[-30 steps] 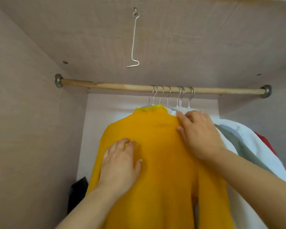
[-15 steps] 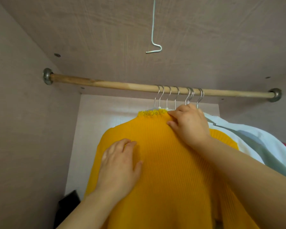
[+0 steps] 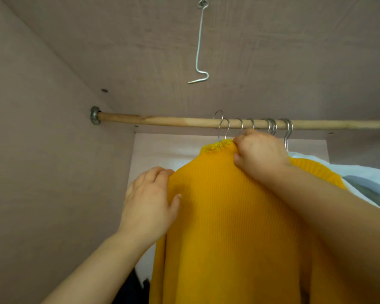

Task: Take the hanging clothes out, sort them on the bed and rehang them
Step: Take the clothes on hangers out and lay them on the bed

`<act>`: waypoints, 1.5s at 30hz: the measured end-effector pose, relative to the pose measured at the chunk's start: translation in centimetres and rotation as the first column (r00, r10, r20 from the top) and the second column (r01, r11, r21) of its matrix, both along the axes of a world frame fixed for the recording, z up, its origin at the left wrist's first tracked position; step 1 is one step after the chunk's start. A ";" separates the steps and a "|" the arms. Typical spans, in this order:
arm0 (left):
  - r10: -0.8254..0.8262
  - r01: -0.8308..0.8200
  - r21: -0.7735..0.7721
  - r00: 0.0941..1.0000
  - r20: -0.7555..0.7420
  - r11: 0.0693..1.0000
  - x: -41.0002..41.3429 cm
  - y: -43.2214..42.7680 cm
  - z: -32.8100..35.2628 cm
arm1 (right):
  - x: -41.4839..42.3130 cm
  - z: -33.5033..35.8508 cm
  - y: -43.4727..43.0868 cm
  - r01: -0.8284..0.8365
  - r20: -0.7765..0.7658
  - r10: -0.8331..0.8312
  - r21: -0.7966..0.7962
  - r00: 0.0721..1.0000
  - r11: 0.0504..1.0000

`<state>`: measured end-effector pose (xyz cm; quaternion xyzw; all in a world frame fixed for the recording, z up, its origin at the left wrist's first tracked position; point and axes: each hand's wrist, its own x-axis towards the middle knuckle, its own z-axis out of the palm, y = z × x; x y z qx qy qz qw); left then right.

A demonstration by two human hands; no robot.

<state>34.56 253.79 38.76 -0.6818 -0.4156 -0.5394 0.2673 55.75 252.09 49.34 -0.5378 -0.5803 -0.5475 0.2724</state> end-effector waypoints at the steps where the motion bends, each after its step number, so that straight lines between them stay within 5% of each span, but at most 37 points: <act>1: 0.006 -0.006 -0.004 1.000 0.000 1.000 -0.1 -0.3 -0.1 | 0.0 -0.1 0.0 -0.005 0.003 0.005 -0.007 1.000 1.000; 13: 0.035 -0.039 0.043 0.995 0.088 0.998 -1.7 -2.8 0.7 | -1.4 -0.1 -3.2 -0.390 -0.001 0.395 0.157 0.919 0.907; 19: 0.021 -0.051 0.147 0.980 0.197 0.988 -3.7 -4.7 -1.4 | -4.5 -4.1 -4.8 -0.581 -0.021 0.583 0.042 0.813 0.812; 26: 0.106 -0.117 0.020 0.952 0.288 0.993 -6.9 -8.3 -8.6 | -8.3 -11.5 -6.0 -0.745 -0.009 0.745 -0.019 0.667 0.667; 32: 0.295 -0.259 -0.157 0.910 0.292 0.953 -9.1 -14.3 -16.9 | -11.1 -20.5 -6.4 -0.887 -0.217 0.860 -0.099 0.461 0.451; 38: 0.457 -0.422 -0.236 0.882 0.119 0.876 -8.5 -19.4 -20.2 | -9.9 -26.1 -6.1 -0.935 -0.357 0.865 -0.079 0.351 0.347; 45: 0.459 -0.413 -0.290 0.881 0.113 0.863 -7.0 -21.0 -21.2 | -8.5 -27.6 -8.9 -0.956 -0.427 0.859 -0.048 0.283 0.290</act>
